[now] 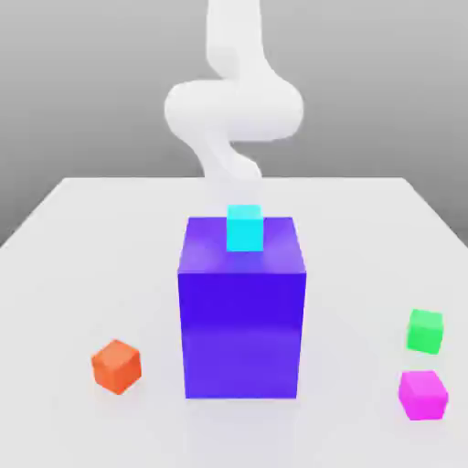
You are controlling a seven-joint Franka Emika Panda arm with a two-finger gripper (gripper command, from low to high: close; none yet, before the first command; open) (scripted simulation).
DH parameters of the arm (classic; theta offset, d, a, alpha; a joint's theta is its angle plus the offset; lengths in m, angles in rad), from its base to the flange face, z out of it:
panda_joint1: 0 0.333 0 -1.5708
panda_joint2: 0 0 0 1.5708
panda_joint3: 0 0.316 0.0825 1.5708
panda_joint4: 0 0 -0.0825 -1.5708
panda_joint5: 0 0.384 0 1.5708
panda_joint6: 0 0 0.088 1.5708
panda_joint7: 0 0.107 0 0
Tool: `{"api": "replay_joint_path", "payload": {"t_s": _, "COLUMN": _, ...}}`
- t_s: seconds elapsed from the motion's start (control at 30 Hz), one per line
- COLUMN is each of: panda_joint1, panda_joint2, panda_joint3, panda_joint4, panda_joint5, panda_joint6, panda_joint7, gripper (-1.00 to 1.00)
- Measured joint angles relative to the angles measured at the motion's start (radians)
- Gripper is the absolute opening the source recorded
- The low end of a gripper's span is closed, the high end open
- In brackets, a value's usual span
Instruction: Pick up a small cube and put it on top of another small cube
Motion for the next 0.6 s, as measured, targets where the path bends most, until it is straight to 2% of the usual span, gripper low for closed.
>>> {"api": "replay_joint_path", "payload": {"t_s": 0.33, "panda_joint1": 0.258, "panda_joint2": 0.371, "panda_joint3": -0.043, "panda_joint4": -0.058, "panda_joint5": 0.102, "panda_joint6": 0.142, "panda_joint7": -0.430, "gripper": 0.00}}
{"api": "replay_joint_path", "payload": {"t_s": 0.6, "panda_joint1": 0.395, "panda_joint2": 0.660, "panda_joint3": 0.006, "panda_joint4": -0.104, "panda_joint5": 0.134, "panda_joint6": 0.257, "panda_joint7": -0.733, "gripper": 0.00}}
